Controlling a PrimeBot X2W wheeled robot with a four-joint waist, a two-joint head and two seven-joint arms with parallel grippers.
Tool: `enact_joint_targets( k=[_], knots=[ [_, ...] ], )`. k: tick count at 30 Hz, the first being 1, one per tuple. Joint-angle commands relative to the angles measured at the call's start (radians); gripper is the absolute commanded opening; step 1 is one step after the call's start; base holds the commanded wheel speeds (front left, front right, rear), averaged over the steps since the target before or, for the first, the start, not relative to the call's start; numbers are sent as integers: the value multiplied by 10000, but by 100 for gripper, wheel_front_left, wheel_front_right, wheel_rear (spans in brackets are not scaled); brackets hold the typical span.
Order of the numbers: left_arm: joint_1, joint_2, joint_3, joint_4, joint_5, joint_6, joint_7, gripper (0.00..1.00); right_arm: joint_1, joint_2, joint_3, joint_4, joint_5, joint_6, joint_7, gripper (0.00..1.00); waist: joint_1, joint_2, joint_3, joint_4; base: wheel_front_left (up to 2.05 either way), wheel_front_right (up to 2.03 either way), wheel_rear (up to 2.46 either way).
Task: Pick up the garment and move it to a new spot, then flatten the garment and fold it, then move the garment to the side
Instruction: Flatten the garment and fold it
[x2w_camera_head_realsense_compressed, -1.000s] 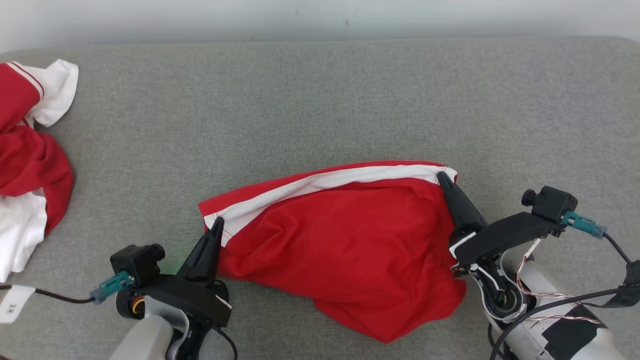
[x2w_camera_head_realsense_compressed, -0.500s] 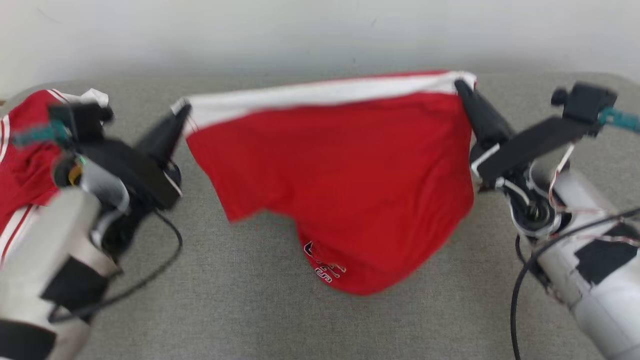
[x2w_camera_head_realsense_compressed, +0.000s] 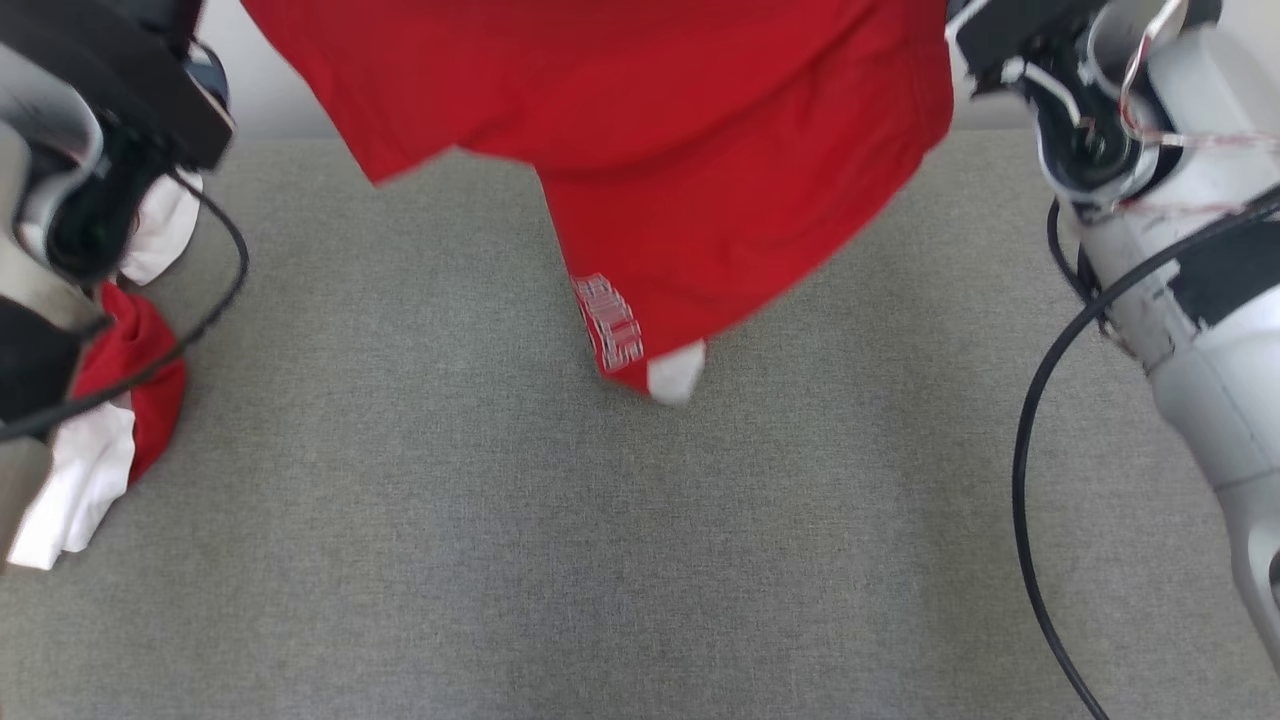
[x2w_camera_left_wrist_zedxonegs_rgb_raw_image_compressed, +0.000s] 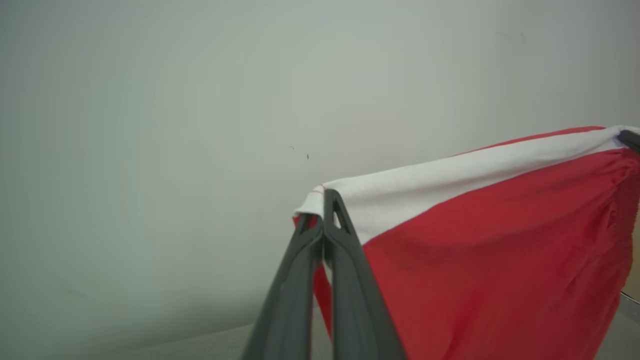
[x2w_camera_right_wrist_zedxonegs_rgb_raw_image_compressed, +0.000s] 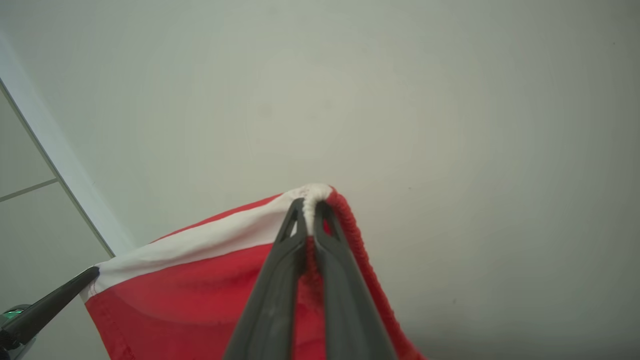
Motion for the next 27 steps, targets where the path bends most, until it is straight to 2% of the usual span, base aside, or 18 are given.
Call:
enact_joint_targets(
  k=[1, 6, 12, 19, 23, 27],
  knots=[
    [-227, 56, -57, 87, 30, -3, -96, 0, -208, 27, 40, 125, -117, 0, -88, 0, -1, 0, 66, 3, 0, 0, 0],
    [-1369, -41, -352, 589, 398, -1, -724, 0, -1417, 339, 8, 1031, -519, 0, -444, 0, -1, 0, 498, 104, 0, 0, 0],
    [-3275, -41, -654, 1497, 1129, -1, -1621, 0, -3439, 409, 155, 2144, -1257, 0, -648, 0, -1, 0, 2057, 406, 0, 0, 0],
    [-4890, -378, -557, 2265, 1662, 73, -2570, 0, -5228, 386, -216, 3163, -1603, -4, -1039, 0, -1, 0, 3538, 890, 0, 0, 0],
    [-5266, -673, -318, 2583, 1725, 119, -2878, 0, -5701, 424, -323, 3609, -1697, -6, -1469, 0, -1, 0, 4011, 1098, 0, 0, 0],
    [-5895, -783, 175, 2149, 2097, 151, -2994, 0, -6335, 448, -474, 3778, -1730, -4, -1872, 0, -1, 0, 4549, 1178, 0, 0, 0]
  ],
)
